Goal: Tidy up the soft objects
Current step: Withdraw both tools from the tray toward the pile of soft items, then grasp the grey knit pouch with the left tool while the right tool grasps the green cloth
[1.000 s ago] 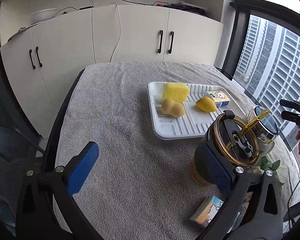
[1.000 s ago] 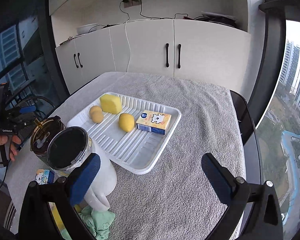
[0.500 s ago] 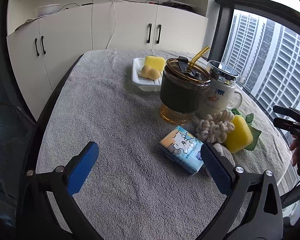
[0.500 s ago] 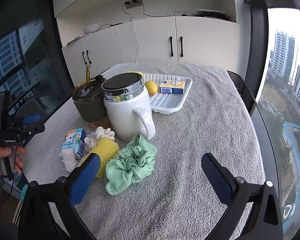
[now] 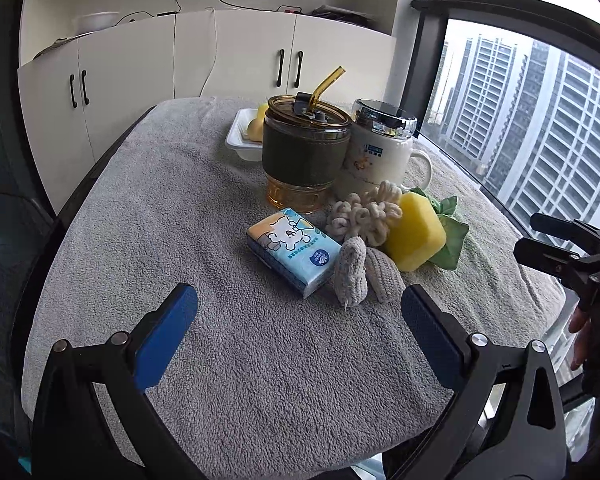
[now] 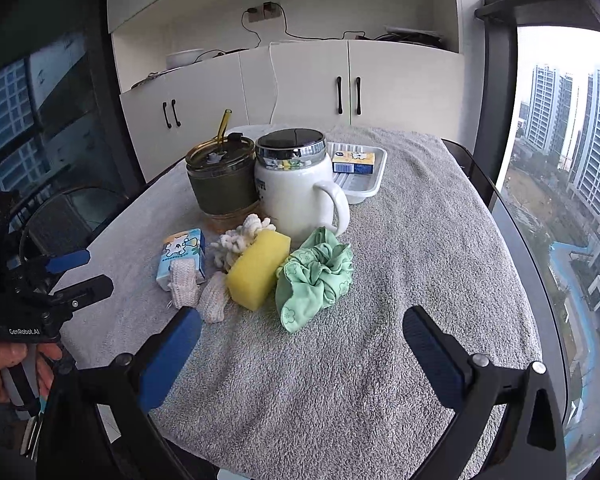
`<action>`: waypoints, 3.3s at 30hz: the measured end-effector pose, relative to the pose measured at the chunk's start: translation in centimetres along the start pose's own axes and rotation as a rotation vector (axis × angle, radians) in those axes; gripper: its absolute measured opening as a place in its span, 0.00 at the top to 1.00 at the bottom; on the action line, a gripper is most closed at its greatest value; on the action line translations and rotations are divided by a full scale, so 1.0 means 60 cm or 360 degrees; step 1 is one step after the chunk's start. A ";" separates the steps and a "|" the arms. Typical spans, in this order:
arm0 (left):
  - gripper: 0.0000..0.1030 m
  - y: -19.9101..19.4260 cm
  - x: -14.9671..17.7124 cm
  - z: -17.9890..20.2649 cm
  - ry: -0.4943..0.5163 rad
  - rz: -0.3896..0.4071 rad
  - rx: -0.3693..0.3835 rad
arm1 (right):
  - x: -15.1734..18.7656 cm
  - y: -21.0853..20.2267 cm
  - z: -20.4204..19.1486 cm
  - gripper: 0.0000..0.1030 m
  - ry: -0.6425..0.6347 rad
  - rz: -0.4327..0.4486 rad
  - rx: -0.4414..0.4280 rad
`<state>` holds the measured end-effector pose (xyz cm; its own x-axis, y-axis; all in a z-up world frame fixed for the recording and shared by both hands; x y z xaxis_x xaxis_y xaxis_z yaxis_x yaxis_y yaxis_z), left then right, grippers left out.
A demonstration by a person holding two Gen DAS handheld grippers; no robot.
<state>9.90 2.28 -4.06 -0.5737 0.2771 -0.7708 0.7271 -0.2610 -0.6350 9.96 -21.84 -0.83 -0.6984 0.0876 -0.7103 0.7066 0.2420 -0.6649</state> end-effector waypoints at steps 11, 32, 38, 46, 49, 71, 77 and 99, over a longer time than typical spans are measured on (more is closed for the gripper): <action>0.00 0.061 -0.014 0.041 0.0091 -0.0058 0.0031 | -0.011 0.079 0.009 0.08 0.0044 -0.0119 0.0076; 0.03 0.100 -0.019 0.023 -0.0037 -0.0098 0.0082 | -0.010 0.160 0.026 0.09 0.0035 -0.0267 0.0095; 0.36 0.111 -0.019 0.046 0.0070 -0.0107 0.0035 | -0.007 0.171 0.029 0.17 0.0033 -0.0289 0.0074; 0.41 0.106 -0.026 0.059 0.0099 -0.0083 0.0058 | -0.009 0.182 0.023 0.31 0.0017 -0.0307 0.0029; 0.44 0.105 -0.024 0.065 0.0115 -0.0085 0.0051 | -0.008 0.185 0.024 0.34 0.0017 -0.0314 0.0032; 0.73 0.120 -0.018 0.067 0.0167 -0.0102 0.0134 | -0.006 0.184 0.028 0.37 0.0024 -0.0309 0.0014; 0.75 0.130 -0.016 0.053 0.0097 -0.0131 0.0143 | -0.006 0.187 0.027 0.39 0.0006 -0.0307 0.0026; 0.79 0.112 -0.019 0.059 0.0054 -0.0086 0.0194 | -0.009 0.166 0.022 0.63 -0.0027 -0.0236 0.0001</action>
<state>14.13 -3.08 -7.64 -0.5960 0.3243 -0.7346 0.6432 -0.3549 -0.6785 17.53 -20.73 -7.35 -0.7932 0.0343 -0.6080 0.5958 0.2508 -0.7630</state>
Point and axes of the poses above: each gripper's, at about its wrist camera, not at the fingertips, and y roughly the way its jaws point, z to its right, x to its underside, the point moved 3 cm from there along y, roughly the way its jaws point, and after that the axes turned 14 degrees about y, right-handed, at the moved point
